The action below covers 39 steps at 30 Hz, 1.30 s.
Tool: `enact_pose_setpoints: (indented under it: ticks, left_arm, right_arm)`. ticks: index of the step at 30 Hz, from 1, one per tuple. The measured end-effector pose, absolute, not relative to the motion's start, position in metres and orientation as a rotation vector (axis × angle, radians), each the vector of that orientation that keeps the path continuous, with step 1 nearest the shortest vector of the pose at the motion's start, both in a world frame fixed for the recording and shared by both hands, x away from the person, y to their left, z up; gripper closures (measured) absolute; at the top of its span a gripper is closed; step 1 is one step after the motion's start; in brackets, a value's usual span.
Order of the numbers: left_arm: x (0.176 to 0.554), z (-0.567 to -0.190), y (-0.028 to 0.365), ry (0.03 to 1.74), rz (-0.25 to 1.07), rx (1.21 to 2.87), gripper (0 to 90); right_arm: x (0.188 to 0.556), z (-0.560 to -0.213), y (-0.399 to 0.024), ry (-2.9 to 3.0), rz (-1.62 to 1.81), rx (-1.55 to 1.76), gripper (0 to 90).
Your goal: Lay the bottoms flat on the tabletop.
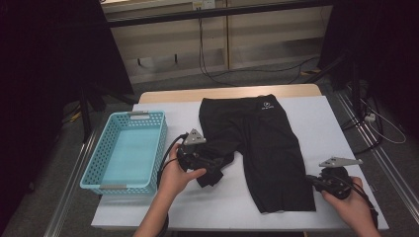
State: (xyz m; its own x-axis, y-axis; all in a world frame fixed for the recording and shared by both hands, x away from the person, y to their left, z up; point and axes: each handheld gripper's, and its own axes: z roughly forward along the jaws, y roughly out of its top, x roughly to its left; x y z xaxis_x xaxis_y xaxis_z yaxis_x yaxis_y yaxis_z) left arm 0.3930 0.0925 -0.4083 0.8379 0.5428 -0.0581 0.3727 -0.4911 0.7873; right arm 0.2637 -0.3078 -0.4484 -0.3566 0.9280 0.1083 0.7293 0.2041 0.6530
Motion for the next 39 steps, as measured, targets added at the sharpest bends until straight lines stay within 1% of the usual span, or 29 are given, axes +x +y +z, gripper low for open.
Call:
enact_pose_setpoints:
  ticks: [7, 23, 25, 28, 29, 32, 36, 39]
  left_arm:
    - [0.392, -0.409, 0.090, 0.659, 0.246, 2.148, 13.6]
    - [0.392, -0.407, 0.093, 0.667, 0.250, 2.141, 13.6]
    - [0.391, -0.407, 0.093, 0.663, 0.249, 2.142, 13.6]
    - [0.392, -0.408, 0.092, 0.661, 0.251, 2.153, 13.6]
    - [0.391, -0.408, 0.091, 0.661, 0.246, 2.154, 13.6]
    - [0.391, -0.409, 0.091, 0.660, 0.245, 2.155, 13.6]
    - [0.393, -0.409, 0.092, 0.658, 0.252, 2.151, 13.6]
    - [0.393, -0.409, 0.093, 0.660, 0.250, 2.154, 13.6]
  right_arm:
    - [0.247, -0.448, -0.321, 2.168, 0.943, 1.602, 90.0]
    - [0.241, -0.446, -0.327, 2.181, 0.910, 1.598, 90.0]
    - [0.242, -0.445, -0.327, 2.160, 0.903, 1.582, 84.4]
    - [0.249, -0.443, -0.324, 2.158, 0.903, 1.574, 73.4]
    - [0.253, -0.442, -0.323, 2.146, 0.896, 1.562, 71.9]
    - [0.269, -0.441, -0.318, 2.137, 0.890, 1.551, 62.6]
    - [0.299, -0.436, -0.317, 2.067, 0.904, 1.561, 54.0]
    - [0.323, -0.433, -0.317, 2.011, 0.919, 1.580, 53.1]
